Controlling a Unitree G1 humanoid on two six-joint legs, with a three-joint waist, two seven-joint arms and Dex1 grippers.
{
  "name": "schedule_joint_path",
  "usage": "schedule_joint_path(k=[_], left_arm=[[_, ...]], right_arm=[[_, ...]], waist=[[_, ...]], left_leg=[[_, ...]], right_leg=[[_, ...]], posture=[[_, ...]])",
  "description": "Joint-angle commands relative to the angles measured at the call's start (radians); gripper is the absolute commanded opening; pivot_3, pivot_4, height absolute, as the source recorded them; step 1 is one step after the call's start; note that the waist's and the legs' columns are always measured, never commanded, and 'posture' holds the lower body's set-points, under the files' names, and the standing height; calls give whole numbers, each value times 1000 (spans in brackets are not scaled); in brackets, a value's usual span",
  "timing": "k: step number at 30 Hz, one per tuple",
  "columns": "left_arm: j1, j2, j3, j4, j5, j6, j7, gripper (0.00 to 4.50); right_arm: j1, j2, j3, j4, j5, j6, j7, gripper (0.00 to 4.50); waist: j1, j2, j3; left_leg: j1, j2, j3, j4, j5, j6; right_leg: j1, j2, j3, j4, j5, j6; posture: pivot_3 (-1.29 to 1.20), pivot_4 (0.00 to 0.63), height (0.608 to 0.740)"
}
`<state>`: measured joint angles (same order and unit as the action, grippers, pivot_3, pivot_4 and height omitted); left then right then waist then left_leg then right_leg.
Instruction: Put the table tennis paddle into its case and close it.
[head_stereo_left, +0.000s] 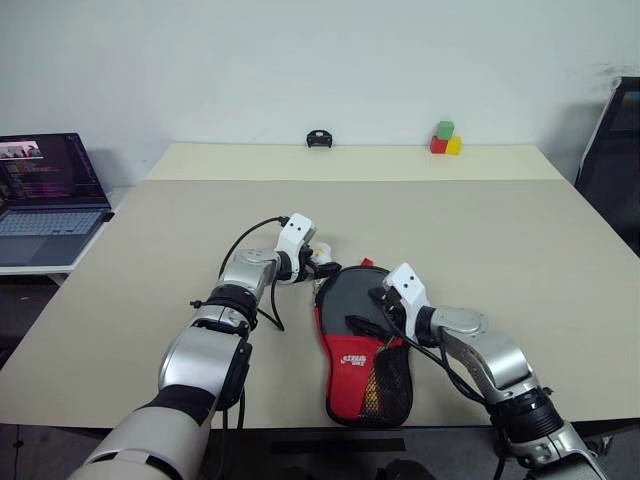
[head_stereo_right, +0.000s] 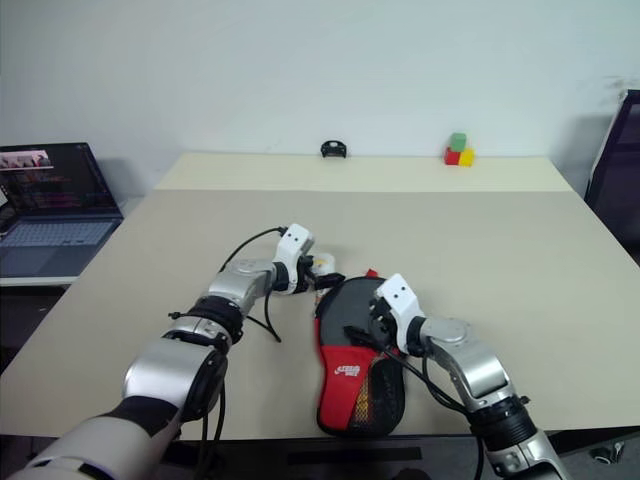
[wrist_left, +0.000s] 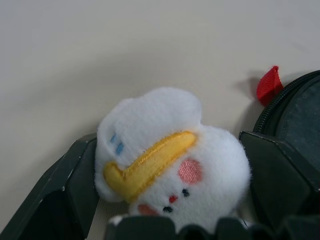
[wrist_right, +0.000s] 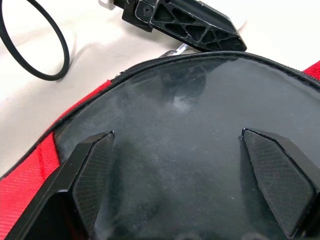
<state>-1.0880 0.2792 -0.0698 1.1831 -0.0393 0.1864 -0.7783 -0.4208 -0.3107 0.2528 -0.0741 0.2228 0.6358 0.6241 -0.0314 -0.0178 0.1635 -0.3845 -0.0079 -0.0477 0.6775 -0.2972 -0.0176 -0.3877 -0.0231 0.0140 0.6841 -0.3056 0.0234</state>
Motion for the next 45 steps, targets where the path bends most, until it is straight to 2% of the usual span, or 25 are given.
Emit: schedule_joint_path(k=[1, 9, 12, 20, 29, 33, 45], left_arm=[[-11, -3, 12, 7, 9, -7, -16, 3947], [6, 0, 20, -8, 5, -4, -32, 1195], [7, 10, 22, -14, 8, -6, -40, 597], [-47, -4, -31, 28, 90, -88, -28, 557], [-118, -103, -41, 126, 165, -173, 90, 557], [-145, -151, -61, 151, 219, -211, 191, 557], [-217, -265, -105, 174, 335, -314, 300, 556]], right_arm=[[19, 3, 4, 5, 1, 25, 0, 4500], [28, -7, -12, -23, 13, 23, 14, 4500], [40, -21, 1, -20, 0, 42, 14, 4500], [40, -27, 45, 39, -49, 121, -26, 4500], [60, -2, 58, 34, -45, 142, -42, 4500], [78, 7, 52, 40, -48, 148, -64, 4500], [152, 87, 51, -22, -48, 190, -160, 4500]], waist=[[0, 0, 0], [0, 0, 0], [0, 0, 0], [1, -2, -1], [3, -5, -4], [3, -6, -5], [5, -8, -7]], left_leg=[[0, 0, 0, 0, 0, 0], [0, 0, 0, 0, 0, 0], [0, 0, 0, 0, 0, 0], [1, 0, 0, 1, 0, 0], [3, -1, 0, 2, 0, 0], [3, -1, 0, 2, 0, 0], [4, -1, 0, 2, 0, 0]], right_leg=[[0, 0, 0, 0, 0, 0], [0, 0, 0, 0, 0, 0], [0, 0, 0, 0, 0, 0], [0, 0, 0, 2, 0, 0], [2, 0, 0, 6, 0, 0], [2, 0, 0, 6, 0, 0], [2, 0, 0, 6, 0, 0]], posture=[[0, 150, 740], [0, 150, 740], [0, 150, 740], [0, 150, 740], [0, 150, 740], [0, 150, 740], [0, 150, 740]])
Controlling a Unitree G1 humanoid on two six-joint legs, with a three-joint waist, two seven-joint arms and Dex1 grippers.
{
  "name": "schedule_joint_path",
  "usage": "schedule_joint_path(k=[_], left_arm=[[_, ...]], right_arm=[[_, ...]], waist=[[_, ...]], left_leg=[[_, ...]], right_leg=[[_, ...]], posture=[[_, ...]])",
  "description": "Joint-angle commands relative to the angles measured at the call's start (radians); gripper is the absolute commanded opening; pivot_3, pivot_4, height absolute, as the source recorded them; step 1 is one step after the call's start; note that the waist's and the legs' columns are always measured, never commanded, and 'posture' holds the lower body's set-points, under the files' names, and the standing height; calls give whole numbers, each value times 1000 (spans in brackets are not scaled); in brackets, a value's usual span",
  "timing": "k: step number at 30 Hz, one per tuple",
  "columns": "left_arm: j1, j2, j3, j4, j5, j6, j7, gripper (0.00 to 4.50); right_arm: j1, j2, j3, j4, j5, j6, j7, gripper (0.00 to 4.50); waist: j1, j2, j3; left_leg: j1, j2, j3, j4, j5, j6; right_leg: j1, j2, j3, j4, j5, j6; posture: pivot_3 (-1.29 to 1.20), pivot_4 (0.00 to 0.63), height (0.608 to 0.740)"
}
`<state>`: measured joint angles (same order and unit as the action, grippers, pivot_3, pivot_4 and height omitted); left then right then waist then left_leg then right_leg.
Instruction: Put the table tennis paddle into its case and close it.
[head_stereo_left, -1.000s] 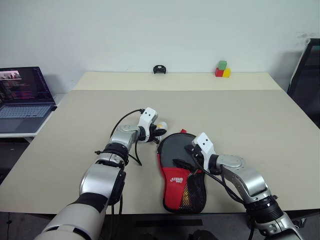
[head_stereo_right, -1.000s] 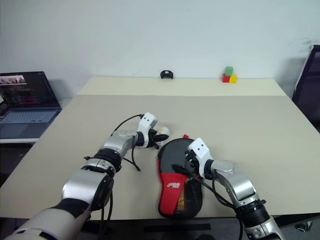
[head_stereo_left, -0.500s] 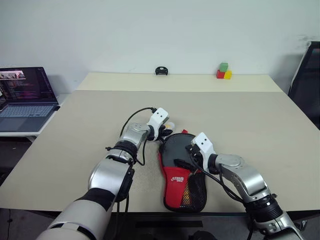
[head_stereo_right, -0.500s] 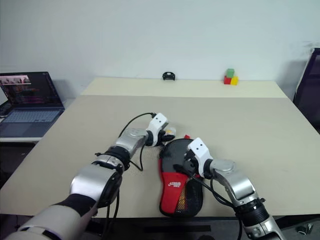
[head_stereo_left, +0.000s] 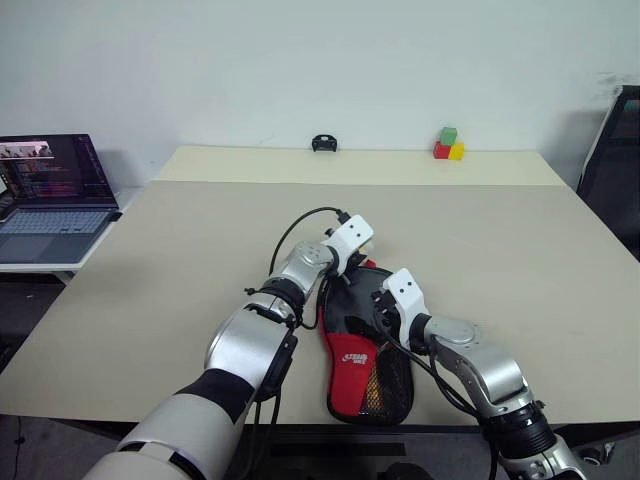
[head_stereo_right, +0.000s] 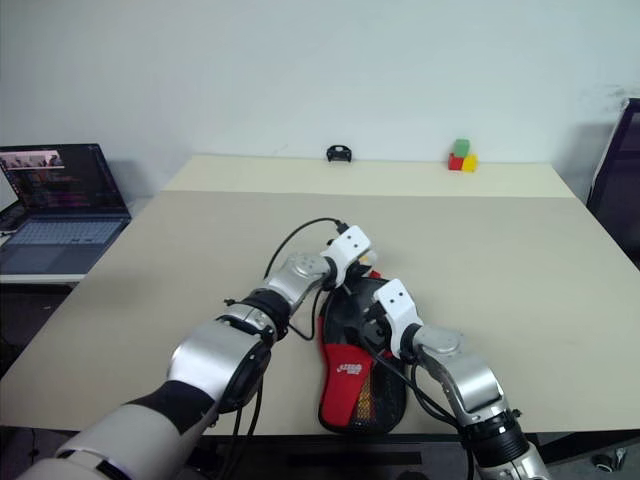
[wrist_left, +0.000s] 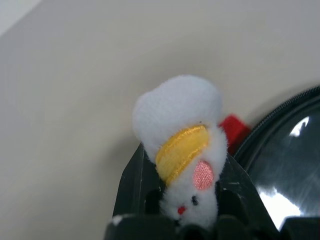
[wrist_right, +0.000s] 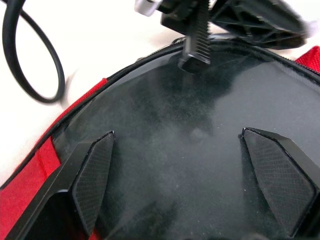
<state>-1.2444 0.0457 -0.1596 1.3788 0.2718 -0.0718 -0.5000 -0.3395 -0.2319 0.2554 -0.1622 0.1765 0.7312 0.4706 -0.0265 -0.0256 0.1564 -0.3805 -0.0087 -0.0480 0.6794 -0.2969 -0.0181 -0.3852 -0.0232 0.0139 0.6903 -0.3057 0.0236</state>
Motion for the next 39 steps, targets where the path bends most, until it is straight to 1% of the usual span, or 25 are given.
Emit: schedule_joint_path(k=[1, 7, 12, 16, 17, 20, 22, 25, 32, 39], left_arm=[[-70, -43, -16, -21, 30, -61, 28, 556], [-124, -152, -5, -16, 45, -79, 57, 556], [-131, -241, -14, -19, 52, -107, 33, 553], [-125, -253, -24, -21, 70, -126, 24, 548], [-124, -247, -22, -20, 72, -125, 29, 548], [-118, -172, -32, -10, 104, -88, 124, 548], [-116, -143, -37, -6, 119, -76, 163, 547], [-112, -115, -45, -4, 138, -73, 184, 547], [-86, -33, -62, 2, 178, -58, 211, 547], [-50, 5, -84, 8, 211, -12, 239, 546]], right_arm=[[76, 12, 48, 63, -1, 97, -12, 4500], [103, 35, 45, 44, 4, 109, -46, 4500], [122, 50, 47, 29, 6, 116, -68, 4500], [132, 57, 50, 23, 6, 117, -76, 4500], [133, 58, 50, 23, 5, 118, -76, 4500], [131, 60, 55, 30, 5, 114, -70, 4500], [126, 60, 57, 34, 4, 114, -68, 4500], [118, 56, 58, 38, 2, 112, -63, 4500], [119, -7, 27, 30, -4, 107, -39, 4500], [117, -32, 11, 24, -10, 109, -37, 4500]], waist=[[0, 0, 0], [11, 0, 0], [40, 1, -1], [54, 2, -2], [54, 2, -2], [51, 2, -2], [46, 2, -2], [42, 3, -2], [29, 3, -2], [29, 3, -2]], left_leg=[[0, 0, 0, 0, 0, 0], [0, -1, -1, 0, 0, 0], [0, -4, -3, 0, 0, 0], [0, -6, -7, 0, 0, 0], [0, -6, -9, 0, 0, 0], [0, -9, -10, 0, 0, 0], [1, -10, -10, 0, 0, 0], [1, -10, -10, -1, 0, 0], [1, -11, -10, -1, 0, 0], [3, -12, -11, -1, 0, 1]], right_leg=[[0, 0, 0, 0, 0, 0], [1, 0, -1, 0, 0, 0], [2, 0, -5, -2, 0, 0], [7, -1, -8, -6, 0, 1], [8, -1, -9, -8, 0, 2], [9, -3, -9, -9, -1, 3], [9, -4, -8, -9, -1, 4], [9, -4, -8, -9, -2, 5], [9, -4, -8, -9, -2, 5], [11, -6, -8, -9, -2, 5]], posture=[[0, 150, 740], [0, 150, 740], [0, 150, 740], [0, 150, 740], [0, 150, 740], [0, 150, 740], [0, 150, 740], [0, 150, 740], [0, 150, 740], [0, 150, 740]])
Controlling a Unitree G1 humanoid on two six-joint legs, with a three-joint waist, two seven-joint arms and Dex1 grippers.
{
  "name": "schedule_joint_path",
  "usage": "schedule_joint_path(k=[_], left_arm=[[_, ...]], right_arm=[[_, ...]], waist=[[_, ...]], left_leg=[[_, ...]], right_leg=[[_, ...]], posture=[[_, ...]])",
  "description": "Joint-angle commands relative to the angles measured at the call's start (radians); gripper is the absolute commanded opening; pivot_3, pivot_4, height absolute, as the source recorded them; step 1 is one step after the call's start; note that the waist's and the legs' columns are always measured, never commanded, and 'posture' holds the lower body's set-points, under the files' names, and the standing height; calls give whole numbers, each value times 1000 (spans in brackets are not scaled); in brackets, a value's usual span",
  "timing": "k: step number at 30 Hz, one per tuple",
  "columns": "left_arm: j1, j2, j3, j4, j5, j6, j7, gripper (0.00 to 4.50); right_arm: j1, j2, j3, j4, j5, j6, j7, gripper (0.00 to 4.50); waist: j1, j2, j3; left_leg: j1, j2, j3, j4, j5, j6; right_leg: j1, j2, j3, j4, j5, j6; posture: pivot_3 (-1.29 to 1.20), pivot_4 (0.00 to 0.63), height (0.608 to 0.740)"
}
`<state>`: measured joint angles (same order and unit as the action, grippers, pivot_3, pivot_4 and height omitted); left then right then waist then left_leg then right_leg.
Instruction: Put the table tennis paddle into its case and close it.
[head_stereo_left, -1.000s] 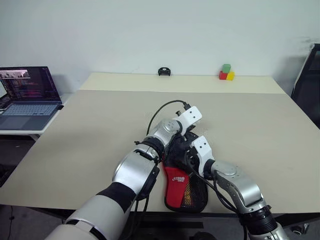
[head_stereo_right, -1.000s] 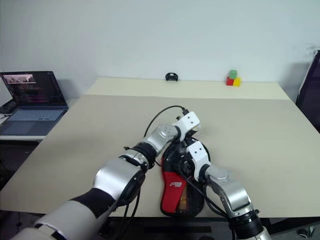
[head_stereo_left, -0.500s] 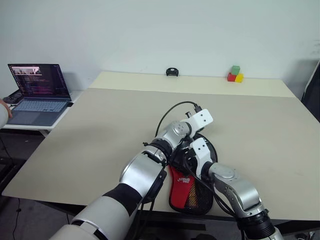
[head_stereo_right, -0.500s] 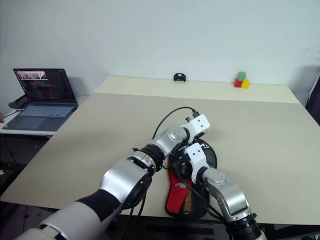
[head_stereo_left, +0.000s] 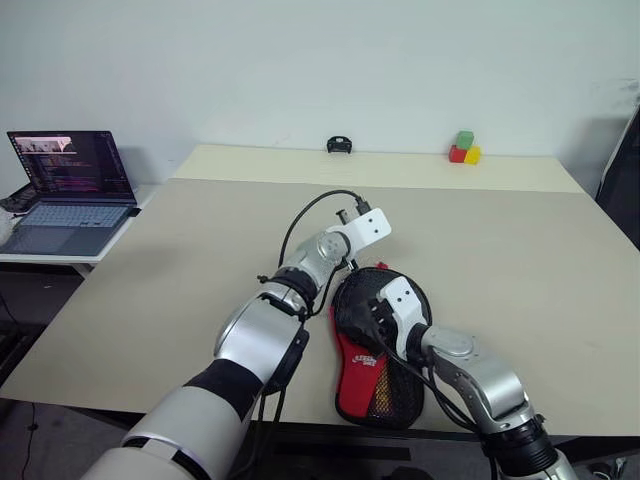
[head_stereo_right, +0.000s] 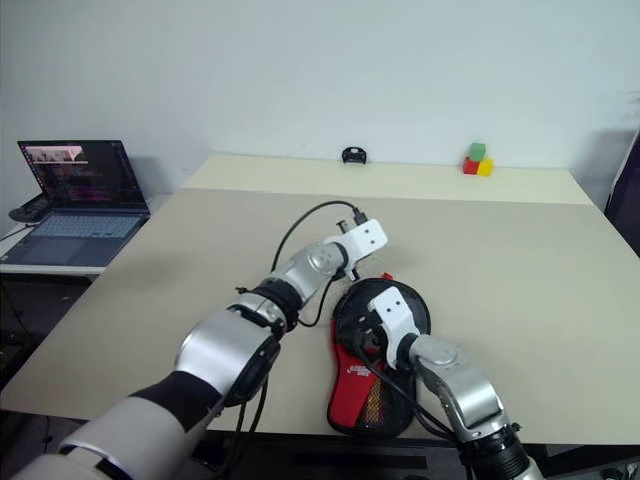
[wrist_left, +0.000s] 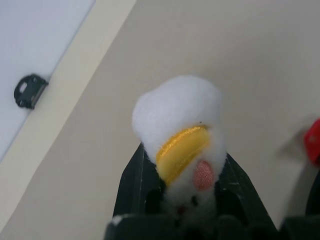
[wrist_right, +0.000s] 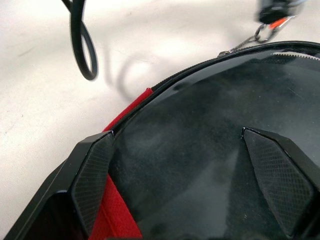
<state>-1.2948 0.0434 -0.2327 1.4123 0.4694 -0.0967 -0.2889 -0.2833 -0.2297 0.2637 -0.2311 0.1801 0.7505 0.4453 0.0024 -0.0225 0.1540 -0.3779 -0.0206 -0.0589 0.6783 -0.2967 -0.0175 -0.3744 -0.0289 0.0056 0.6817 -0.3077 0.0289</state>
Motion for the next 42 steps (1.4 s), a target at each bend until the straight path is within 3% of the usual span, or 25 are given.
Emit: schedule_joint_path(k=[1, 13, 24, 35, 36, 38, 42], left_arm=[[2, 9, -12, -26, 17, 17, 34, 546], [-80, 5, 29, -26, 1, 41, 184, 546], [-130, -54, 48, -25, 10, 35, 221, 546], [-50, -113, 52, -21, -13, 62, 45, 546], [-37, -115, 62, -21, -24, 71, 20, 1106], [-22, -116, 71, -22, -33, 85, -12, 1554], [-8, -113, 66, -24, -28, 94, -31, 3051]], right_arm=[[61, -34, 2, 93, -14, 90, -12, 4500], [118, -26, -2, 2, -12, 135, -67, 4500], [192, -30, -7, -89, -1, 183, -102, 4500], [195, -21, -10, -88, 2, 187, -110, 4500], [192, -19, -9, -85, 2, 187, -110, 4500], [190, -17, -7, -82, 1, 185, -109, 4500], [187, -17, -5, -80, 1, 185, -106, 4500]], waist=[[0, 0, 0], [0, 0, 0], [-2, 0, 0], [-2, 0, 0], [-2, 0, 0], [-5, 0, 0], [-5, 0, 0]], left_leg=[[0, 0, 0, 0, 0, 0], [-1, -1, -1, 0, 0, 0], [-2, -2, -2, 0, 0, 0], [-1, -3, -3, 0, 0, 0], [-1, -3, -3, 0, 0, 0], [-1, -3, -3, 0, 0, 0], [-2, -3, -4, 0, 0, 0]], right_leg=[[0, 0, 0, 0, 0, 0], [0, -2, -1, 0, -1, 1], [0, -6, -2, 0, -1, 2], [1, -6, -8, 0, -2, 3], [1, -6, -8, 0, -2, 3], [1, -6, -9, 0, -2, 3], [1, -6, -10, 0, -2, 3]], posture=[[0, 150, 740], [0, 150, 740], [0, 150, 740], [0, 150, 740], [0, 150, 740], [0, 150, 740], [0, 150, 740]])
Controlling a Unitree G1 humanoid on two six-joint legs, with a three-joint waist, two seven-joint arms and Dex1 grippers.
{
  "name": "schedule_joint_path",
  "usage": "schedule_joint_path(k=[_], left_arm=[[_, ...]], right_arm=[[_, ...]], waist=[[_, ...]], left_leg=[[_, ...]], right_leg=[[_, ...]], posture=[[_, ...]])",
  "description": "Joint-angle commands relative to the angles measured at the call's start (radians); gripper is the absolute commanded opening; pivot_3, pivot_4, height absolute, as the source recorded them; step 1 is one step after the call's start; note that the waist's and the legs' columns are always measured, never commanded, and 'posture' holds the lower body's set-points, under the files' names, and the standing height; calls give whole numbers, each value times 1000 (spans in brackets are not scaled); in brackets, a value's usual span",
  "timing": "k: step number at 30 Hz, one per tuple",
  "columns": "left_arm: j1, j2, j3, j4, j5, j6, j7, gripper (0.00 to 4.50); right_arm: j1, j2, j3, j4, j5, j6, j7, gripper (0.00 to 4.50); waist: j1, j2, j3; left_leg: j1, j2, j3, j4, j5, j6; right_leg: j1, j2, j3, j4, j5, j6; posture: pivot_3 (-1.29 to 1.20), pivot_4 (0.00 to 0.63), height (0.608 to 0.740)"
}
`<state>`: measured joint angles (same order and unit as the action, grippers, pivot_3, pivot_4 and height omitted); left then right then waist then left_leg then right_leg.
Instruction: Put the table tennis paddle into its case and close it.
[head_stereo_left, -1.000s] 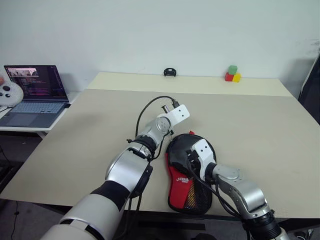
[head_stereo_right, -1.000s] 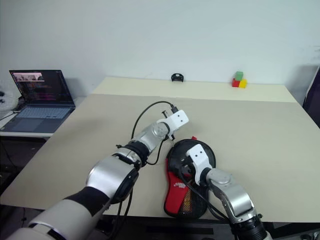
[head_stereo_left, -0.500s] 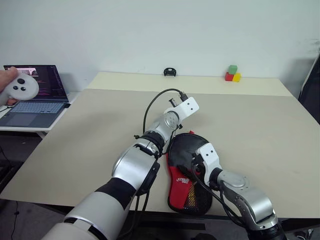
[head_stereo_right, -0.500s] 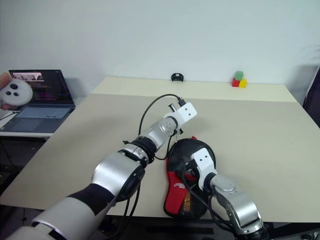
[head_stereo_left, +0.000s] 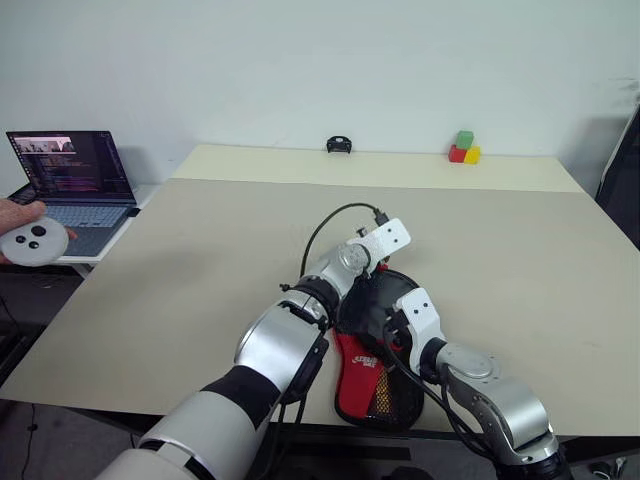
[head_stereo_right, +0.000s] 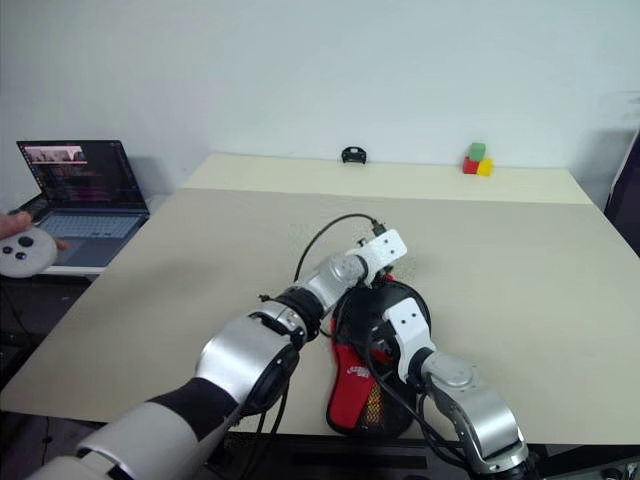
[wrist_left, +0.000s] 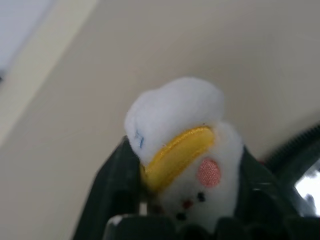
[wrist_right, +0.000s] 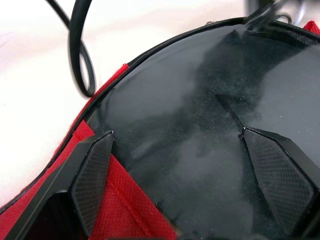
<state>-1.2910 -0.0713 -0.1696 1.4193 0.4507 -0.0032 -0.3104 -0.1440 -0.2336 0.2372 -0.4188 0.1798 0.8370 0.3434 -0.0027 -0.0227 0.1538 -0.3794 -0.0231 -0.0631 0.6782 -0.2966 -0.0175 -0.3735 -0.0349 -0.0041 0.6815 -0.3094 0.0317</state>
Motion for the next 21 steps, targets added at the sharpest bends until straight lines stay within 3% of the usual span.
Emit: schedule_joint_path(k=[1, 4, 12, 21], left_arm=[[-10, 3, 2, -32, -6, 1, -9, 3433], [-6, 9, 3, -33, -6, -4, -15, 4461], [-15, 45, 40, -38, -38, -15, -38, 4461], [-11, 228, 75, -48, -56, -77, 16, 4461]], right_arm=[[46, -12, 21, 109, 2, 99, -4, 4500], [41, -11, 22, 116, 1, 96, -2, 4500], [7, -16, 22, 157, -3, 76, 13, 4500], [-21, -63, -17, 194, 0, 55, 61, 4500]], waist=[[0, 0, -1], [0, -1, -2], [-3, -1, -3], [-23, -1, -3]], left_leg=[[0, 0, 0, 0, 0, 0], [0, 0, 0, 0, 0, 0], [2, 0, -1, 0, 0, 0], [5, 0, -3, 0, 0, 0]], right_leg=[[0, 0, 0, 0, 0, 0], [1, -1, 0, 0, 0, 0], [2, -1, -2, 1, 0, 0], [5, -1, -2, 2, 0, 0]], posture=[[0, 150, 740], [0, 150, 740], [0, 150, 740], [0, 150, 740]])
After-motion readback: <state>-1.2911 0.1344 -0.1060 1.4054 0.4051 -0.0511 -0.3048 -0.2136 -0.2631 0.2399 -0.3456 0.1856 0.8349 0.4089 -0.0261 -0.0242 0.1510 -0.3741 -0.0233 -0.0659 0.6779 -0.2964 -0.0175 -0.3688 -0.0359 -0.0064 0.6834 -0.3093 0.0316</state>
